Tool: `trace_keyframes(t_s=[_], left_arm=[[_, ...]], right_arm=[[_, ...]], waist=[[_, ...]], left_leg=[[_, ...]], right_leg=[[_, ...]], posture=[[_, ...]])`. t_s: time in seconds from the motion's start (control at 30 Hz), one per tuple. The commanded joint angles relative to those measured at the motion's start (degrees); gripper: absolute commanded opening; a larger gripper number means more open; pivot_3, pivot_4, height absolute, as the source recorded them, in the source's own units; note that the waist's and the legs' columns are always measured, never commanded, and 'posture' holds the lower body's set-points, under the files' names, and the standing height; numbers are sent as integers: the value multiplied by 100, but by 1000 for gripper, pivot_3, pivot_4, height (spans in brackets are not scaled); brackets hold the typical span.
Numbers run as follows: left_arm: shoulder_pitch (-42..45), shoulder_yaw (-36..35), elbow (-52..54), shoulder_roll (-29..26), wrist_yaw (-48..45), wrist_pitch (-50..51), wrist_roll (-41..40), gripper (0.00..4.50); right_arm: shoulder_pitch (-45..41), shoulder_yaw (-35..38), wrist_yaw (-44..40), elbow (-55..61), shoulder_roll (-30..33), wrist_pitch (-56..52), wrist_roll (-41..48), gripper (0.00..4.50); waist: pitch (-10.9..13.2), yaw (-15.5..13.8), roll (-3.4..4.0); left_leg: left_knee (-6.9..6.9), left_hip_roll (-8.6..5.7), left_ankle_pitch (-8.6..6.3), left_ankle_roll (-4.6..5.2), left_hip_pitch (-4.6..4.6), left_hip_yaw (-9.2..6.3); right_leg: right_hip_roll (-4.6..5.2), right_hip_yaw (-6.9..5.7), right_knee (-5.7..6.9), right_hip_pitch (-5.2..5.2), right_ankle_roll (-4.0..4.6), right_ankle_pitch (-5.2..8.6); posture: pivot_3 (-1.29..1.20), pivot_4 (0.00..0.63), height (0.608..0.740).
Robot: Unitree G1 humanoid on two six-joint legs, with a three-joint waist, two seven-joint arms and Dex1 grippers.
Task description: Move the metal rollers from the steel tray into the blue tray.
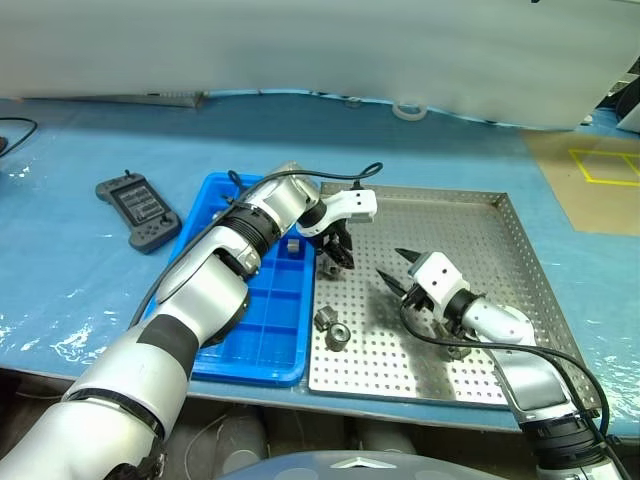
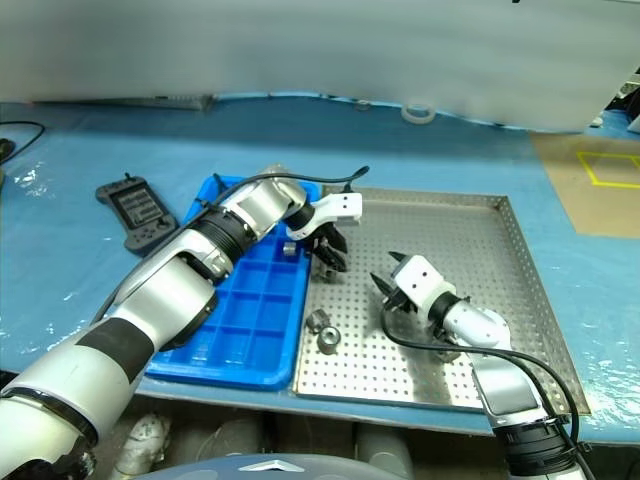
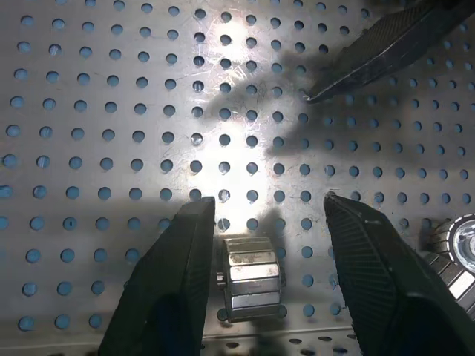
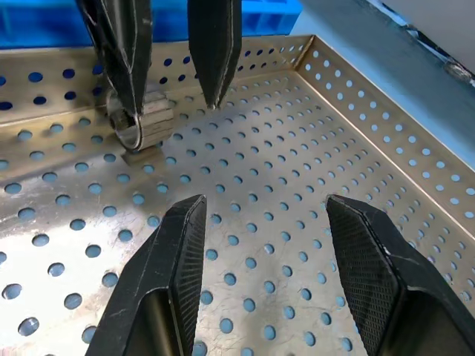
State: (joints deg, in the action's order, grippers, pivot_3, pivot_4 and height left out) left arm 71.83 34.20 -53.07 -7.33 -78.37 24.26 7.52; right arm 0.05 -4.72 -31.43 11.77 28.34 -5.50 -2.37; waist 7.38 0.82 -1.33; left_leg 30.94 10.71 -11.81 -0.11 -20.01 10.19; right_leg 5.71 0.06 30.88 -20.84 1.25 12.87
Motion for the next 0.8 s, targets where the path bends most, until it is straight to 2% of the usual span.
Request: trace_keyframes(t_s=[0.03, 0.37, 0.67, 0.8], left_arm=[[51, 72, -44, 67, 34, -199, 277, 2407], [-42, -22, -581, 241, 238, -500, 683, 2407], [-161, -108, -1057, 370, 463, -572, 867, 2407], [-211, -101, -1064, 324, 506, -752, 956, 1536]], right_arm=[[-8, 21, 137, -143, -40, 313, -80, 2638], [103, 48, 323, -193, -65, 485, -160, 2638], [112, 13, 450, 288, -136, 67, -217, 2638], [132, 18, 460, 447, -137, -88, -231, 2696]], waist=[[0, 4, 1], [0, 19, 1], [-3, 75, 5], [-3, 96, 6]], left_leg=[[4, -1, -3, 6, -2, 1], [9, -40, -19, 38, -6, 3], [24, -49, -31, 57, 3, 7], [26, -51, -39, 41, 3, 7]], right_leg=[[3, 0, 0, 0, 0, 0], [44, -4, 2, 1, 0, 0], [56, -1, 0, 15, 1, 0], [57, 1, -3, 18, 1, 0]], posture=[[-317, 150, 740], [-341, 150, 740], [-364, 150, 740], [-367, 150, 740]])
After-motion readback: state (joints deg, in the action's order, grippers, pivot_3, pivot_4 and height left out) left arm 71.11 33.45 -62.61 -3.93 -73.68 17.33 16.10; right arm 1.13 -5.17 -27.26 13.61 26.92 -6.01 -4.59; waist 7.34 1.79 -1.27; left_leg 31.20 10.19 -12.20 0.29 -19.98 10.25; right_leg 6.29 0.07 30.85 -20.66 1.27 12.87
